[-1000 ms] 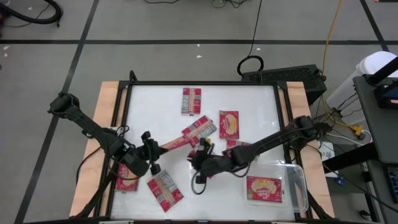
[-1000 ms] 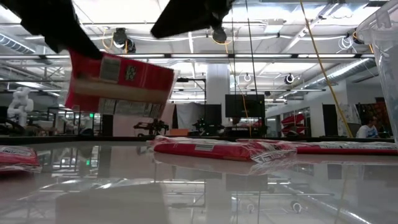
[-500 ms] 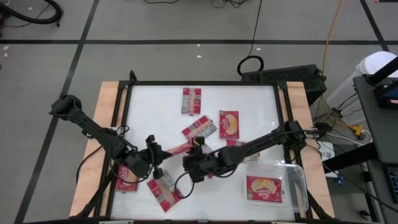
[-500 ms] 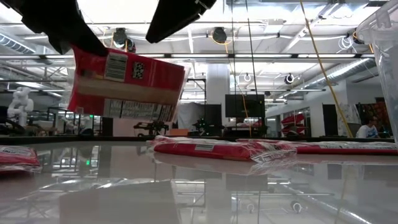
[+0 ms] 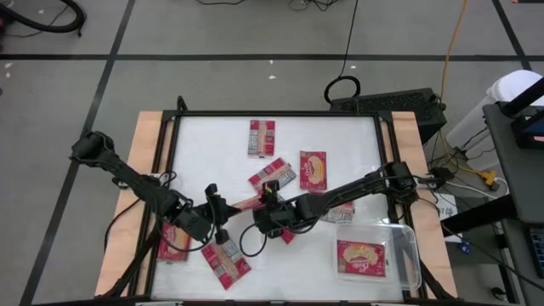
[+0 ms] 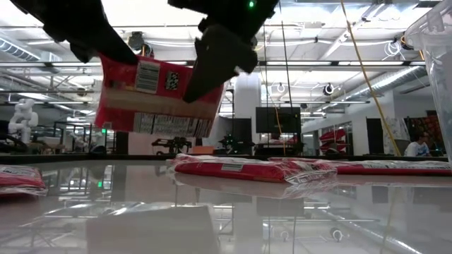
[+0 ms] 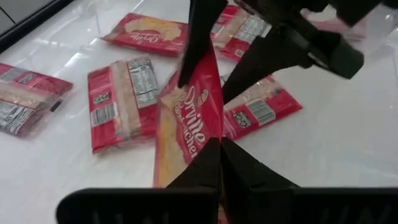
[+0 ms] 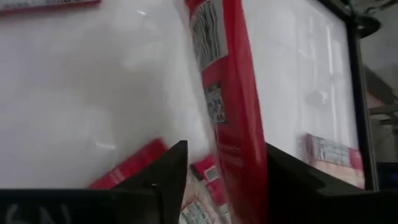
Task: Sort popcorn bags into baskets
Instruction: Put the red popcorn pack into the transparent bin
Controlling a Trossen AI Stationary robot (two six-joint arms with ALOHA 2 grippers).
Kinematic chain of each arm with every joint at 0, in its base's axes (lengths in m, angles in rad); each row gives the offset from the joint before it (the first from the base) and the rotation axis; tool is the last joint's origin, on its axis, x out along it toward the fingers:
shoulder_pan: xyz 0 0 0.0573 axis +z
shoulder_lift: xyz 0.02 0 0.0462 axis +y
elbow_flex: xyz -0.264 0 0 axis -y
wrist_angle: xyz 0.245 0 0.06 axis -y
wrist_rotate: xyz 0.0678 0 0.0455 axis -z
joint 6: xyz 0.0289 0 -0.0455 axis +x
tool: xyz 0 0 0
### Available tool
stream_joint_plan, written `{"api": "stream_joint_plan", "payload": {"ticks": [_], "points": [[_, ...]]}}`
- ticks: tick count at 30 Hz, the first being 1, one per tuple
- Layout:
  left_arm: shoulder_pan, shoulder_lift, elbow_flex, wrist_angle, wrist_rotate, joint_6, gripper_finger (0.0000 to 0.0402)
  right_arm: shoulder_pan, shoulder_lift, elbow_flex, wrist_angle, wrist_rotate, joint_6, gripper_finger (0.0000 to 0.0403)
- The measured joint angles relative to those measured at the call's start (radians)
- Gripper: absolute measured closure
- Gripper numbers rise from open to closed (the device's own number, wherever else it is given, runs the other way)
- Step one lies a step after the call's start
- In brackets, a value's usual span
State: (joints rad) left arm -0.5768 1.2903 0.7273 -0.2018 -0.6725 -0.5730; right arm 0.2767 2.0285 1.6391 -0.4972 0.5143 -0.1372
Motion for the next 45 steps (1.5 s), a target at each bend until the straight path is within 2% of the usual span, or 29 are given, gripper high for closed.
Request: {"api": "stream_joint_plan", "payload": {"ticks": [5, 11, 15, 24, 30, 36, 41, 45], "points": [[0.019, 0.000, 0.000, 0.022, 0.000, 0.019, 0.0384, -0.009, 0.000, -0.046, 0.074, 0.012, -0.024, 0.0277], [0.023, 0.000, 0.000, 0.041, 0.003, 0.055, 0.0386, -0.007, 0.000, -0.053, 0.078, 0.008, -0.026, 0.0356], [0.010, 0.000, 0.000, 0.062, 0.011, 0.093, 0.0358, -0.004, -0.012, -0.054, 0.047, 0.002, -0.033, 0.0389], [-0.008, -0.001, 0.000, 0.077, 0.007, 0.065, 0.0222, 0.069, -0.144, -0.055, -0.148, -0.051, 0.137, 0.0369], [-0.013, -0.001, 0.000, 0.078, -0.016, 0.040, 0.0164, 0.161, -0.278, -0.053, -0.271, -0.100, 0.358, 0.0385], [-0.013, -0.001, 0.000, 0.097, -0.018, 0.037, 0.0153, 0.254, -0.350, -0.053, -0.451, -0.101, 0.596, 0.0387], [-0.013, -0.001, 0.000, 0.100, -0.018, 0.037, 0.0168, 0.321, -0.395, -0.053, -0.513, -0.154, 0.722, 0.0386], [-0.013, -0.001, 0.000, 0.100, -0.018, 0.037, 0.0186, 0.374, -0.435, -0.034, -0.552, -0.147, 0.798, 0.0386]]}}
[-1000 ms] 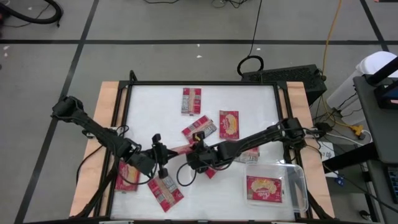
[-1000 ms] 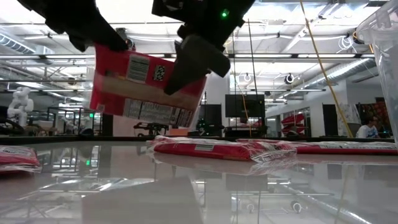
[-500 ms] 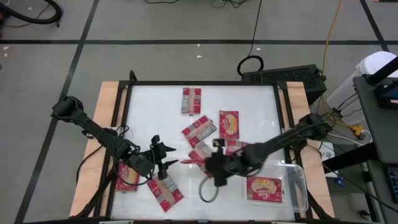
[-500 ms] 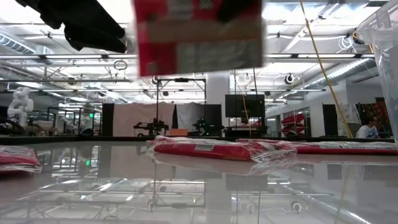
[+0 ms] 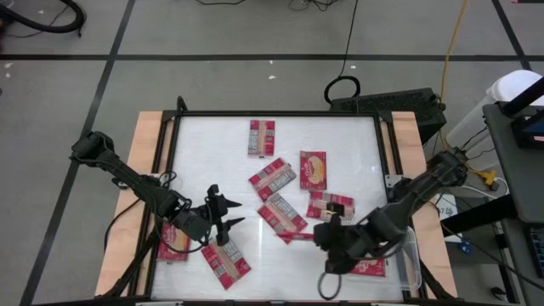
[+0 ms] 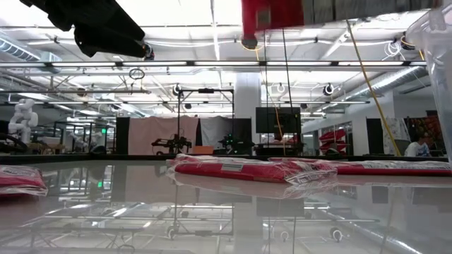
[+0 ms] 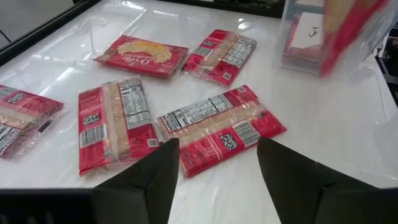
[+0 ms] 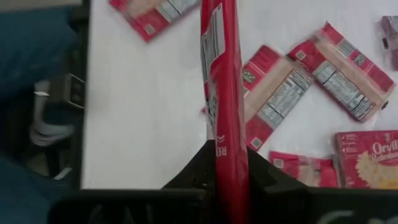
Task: Sort popcorn bags into baskets
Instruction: Put the red popcorn pack into the transparent bin
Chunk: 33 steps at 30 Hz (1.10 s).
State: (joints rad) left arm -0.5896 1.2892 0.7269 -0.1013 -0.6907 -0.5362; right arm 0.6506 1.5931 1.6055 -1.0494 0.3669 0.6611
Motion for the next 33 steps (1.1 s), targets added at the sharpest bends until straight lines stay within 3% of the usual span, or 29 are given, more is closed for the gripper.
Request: {"api": "stream_joint_plan", "payload": {"ticks": [10, 15, 24, 33], "points": [[0.000, 0.000, 0.000, 0.000, 0.000, -0.004, 0.0228, 0.123, -0.144, 0.041, -0.161, 0.026, 0.130, 0.0387], [0.000, 0.000, 0.000, -0.001, 0.010, -0.018, 0.0240, 0.181, -0.196, 0.041, -0.312, 0.023, 0.284, 0.0388], [-0.001, 0.000, 0.000, -0.002, 0.010, -0.019, 0.0245, 0.304, -0.247, 0.041, -0.454, -0.085, 0.497, 0.0389], [-0.001, 0.000, 0.000, -0.002, 0.011, -0.023, 0.0245, 0.418, -0.248, 0.017, -0.519, -0.083, 0.592, 0.0389]]}}
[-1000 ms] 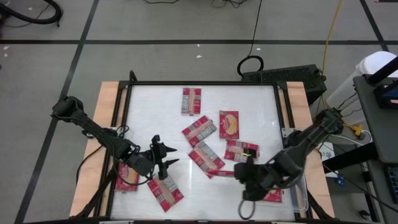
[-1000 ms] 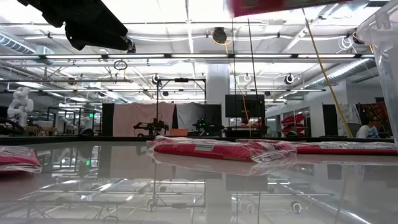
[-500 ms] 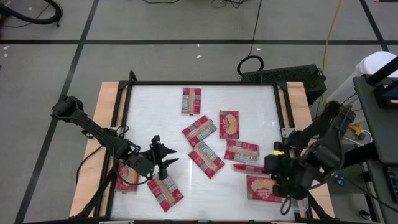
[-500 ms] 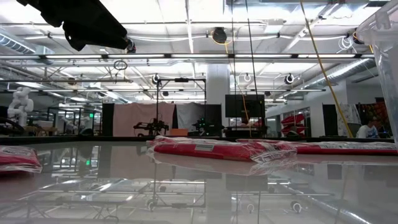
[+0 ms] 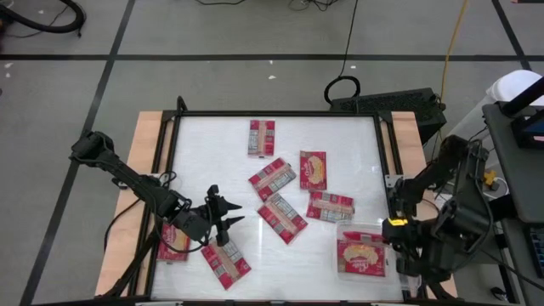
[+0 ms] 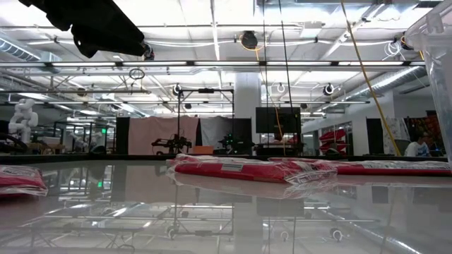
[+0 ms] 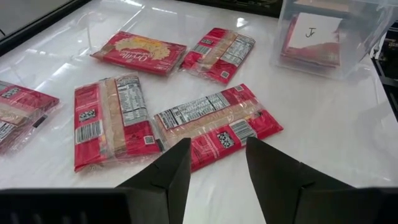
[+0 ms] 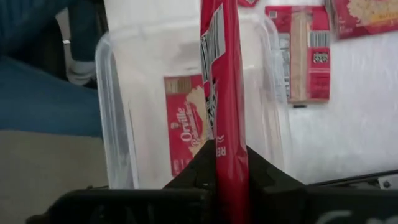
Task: Sort popcorn bags into baskets
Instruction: Put the red popcorn pack into the transparent bin
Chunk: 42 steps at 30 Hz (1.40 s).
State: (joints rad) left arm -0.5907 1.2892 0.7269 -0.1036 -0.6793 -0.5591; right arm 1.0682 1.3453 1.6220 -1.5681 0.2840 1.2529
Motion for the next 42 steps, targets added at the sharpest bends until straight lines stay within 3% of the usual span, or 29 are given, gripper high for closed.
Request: {"api": "stream_joint_plan", "payload": {"ticks": [10, 27, 42], "points": [[0.000, 0.000, 0.000, 0.000, 0.001, 0.004, 0.0245, 0.027, 0.004, -0.169, 0.039, 0.000, 0.048, 0.0389], [0.000, 0.000, 0.000, 0.000, 0.001, 0.006, 0.0245, 0.026, 0.003, -0.515, 0.452, 0.000, 0.010, 0.0378], [0.000, 0.000, 0.000, 0.002, 0.000, 0.013, 0.0245, 0.026, 0.003, -0.565, 0.563, -0.113, 0.045, 0.0304]]}}
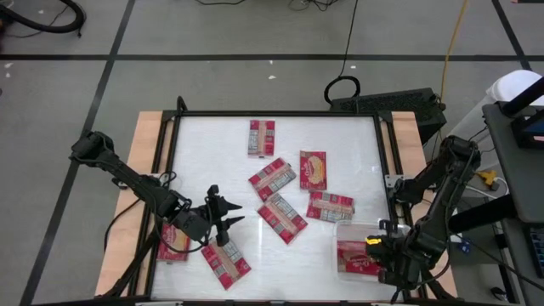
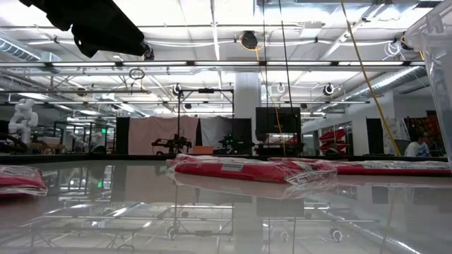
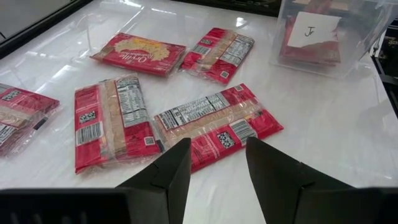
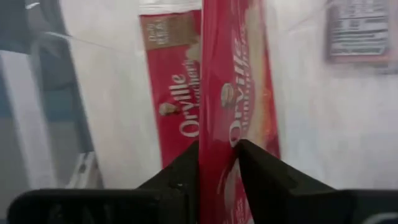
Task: Sort popcorn bags into baskets
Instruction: Put the red popcorn pack into the transparent bin
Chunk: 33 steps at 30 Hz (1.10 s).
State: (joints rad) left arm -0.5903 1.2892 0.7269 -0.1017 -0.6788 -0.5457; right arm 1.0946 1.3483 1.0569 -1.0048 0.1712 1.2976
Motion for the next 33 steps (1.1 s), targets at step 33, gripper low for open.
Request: {"api": "stream_joint_plan", "payload": {"ticks": [33], "points": [[0.000, 0.000, 0.000, 0.001, 0.000, 0.010, 0.0245, -0.317, -0.092, 0.000, 0.666, 0.247, -0.161, 0.0314]]}}
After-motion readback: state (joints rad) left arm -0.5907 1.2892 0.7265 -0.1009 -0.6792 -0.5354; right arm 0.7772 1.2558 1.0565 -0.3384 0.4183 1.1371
